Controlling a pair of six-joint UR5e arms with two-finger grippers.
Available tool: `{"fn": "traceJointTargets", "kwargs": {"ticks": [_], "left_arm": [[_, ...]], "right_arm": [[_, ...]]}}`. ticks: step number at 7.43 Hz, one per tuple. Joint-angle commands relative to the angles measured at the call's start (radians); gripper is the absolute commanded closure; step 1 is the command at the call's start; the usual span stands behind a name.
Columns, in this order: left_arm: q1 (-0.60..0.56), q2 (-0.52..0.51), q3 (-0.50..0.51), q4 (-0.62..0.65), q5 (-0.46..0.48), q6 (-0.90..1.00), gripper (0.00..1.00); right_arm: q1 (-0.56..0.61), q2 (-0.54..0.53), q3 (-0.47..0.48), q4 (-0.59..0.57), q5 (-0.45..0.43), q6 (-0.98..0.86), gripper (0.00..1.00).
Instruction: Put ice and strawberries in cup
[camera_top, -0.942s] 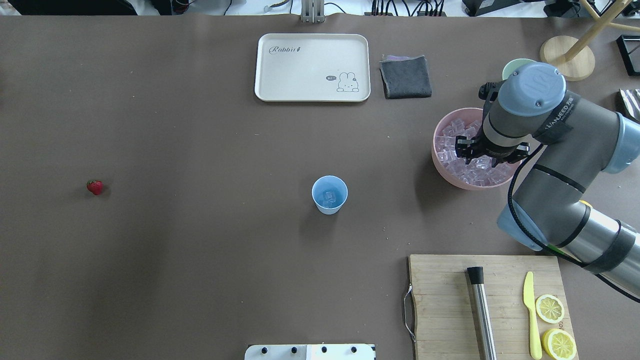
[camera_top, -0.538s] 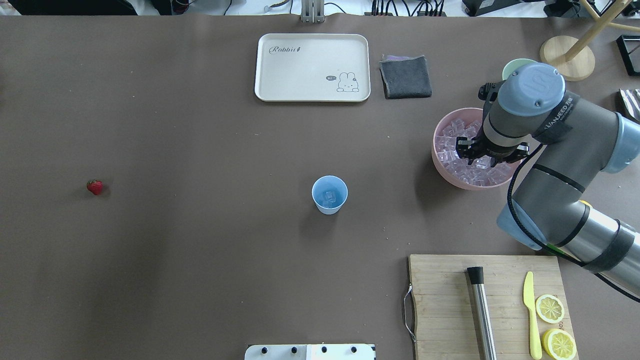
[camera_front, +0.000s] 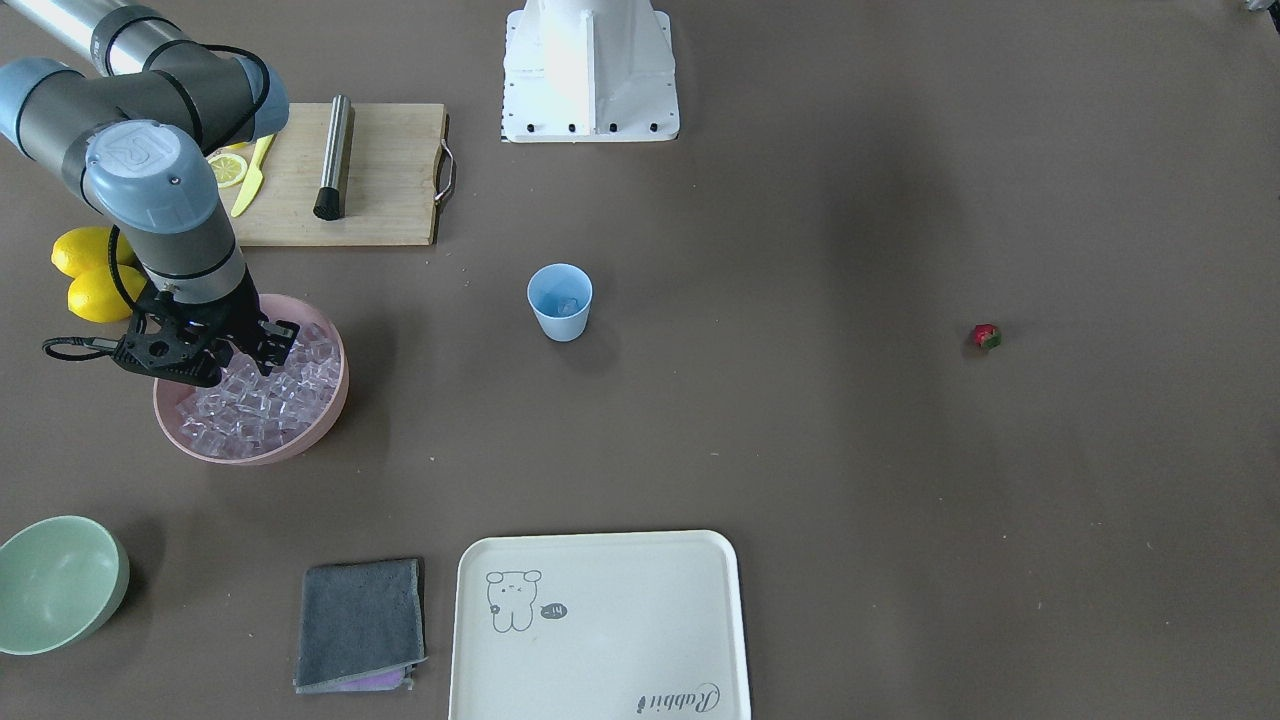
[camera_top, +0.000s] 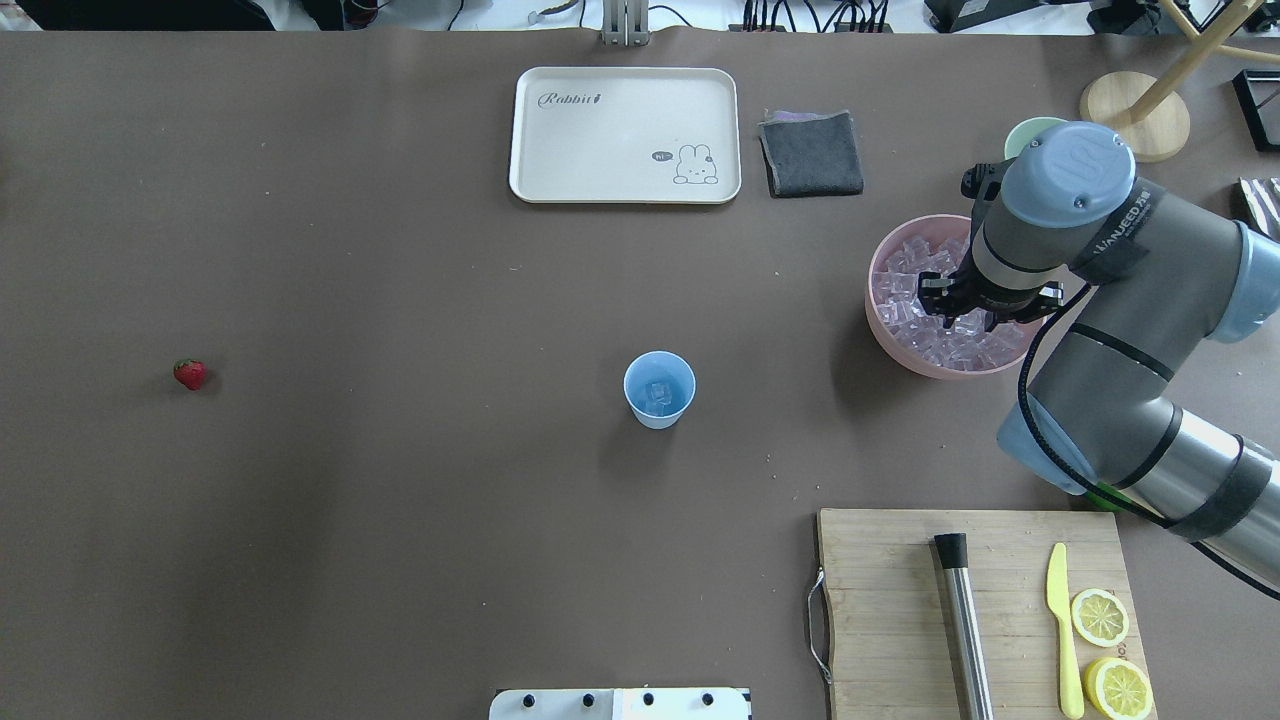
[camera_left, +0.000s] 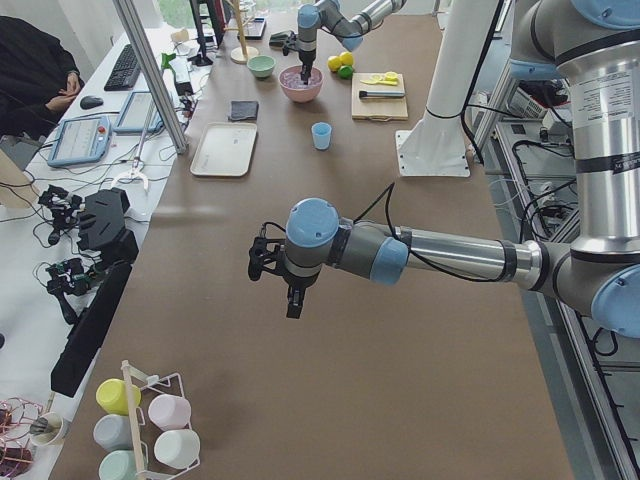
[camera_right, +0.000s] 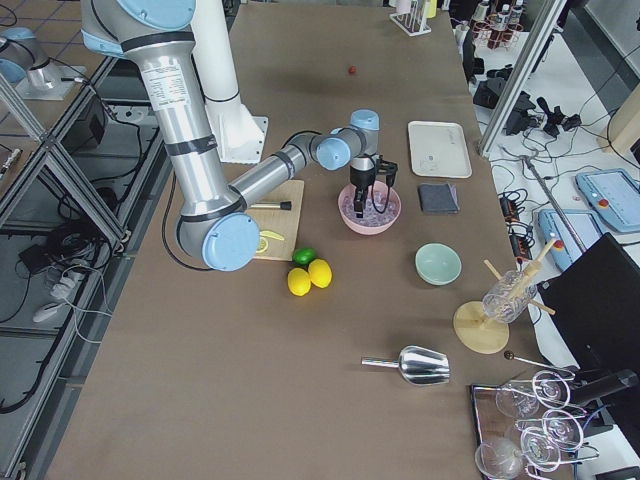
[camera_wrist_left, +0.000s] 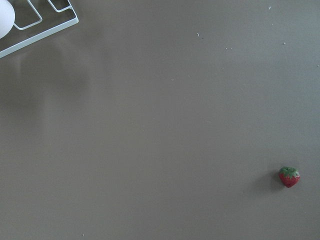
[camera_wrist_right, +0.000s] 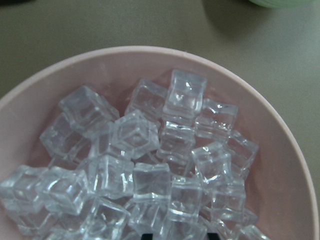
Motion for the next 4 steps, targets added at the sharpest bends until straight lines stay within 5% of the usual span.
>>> {"fn": "traceJointTargets", "kwargs": {"ticks": [1, 3, 4], "left_arm": [[0.000, 0.000, -0.005, 0.002, 0.000, 0.000, 0.02], [0.000, 0.000, -0.005, 0.002, 0.000, 0.000, 0.02], [0.000, 0.000, -0.005, 0.002, 0.000, 0.000, 0.02]], "right_arm": [[0.000, 0.002, -0.003, 0.000, 0.000, -0.002, 0.62], [0.000, 0.002, -0.002, 0.000, 0.002, -0.002, 0.75], [0.001, 0.002, -0.002, 0.000, 0.003, -0.002, 1.00]]}}
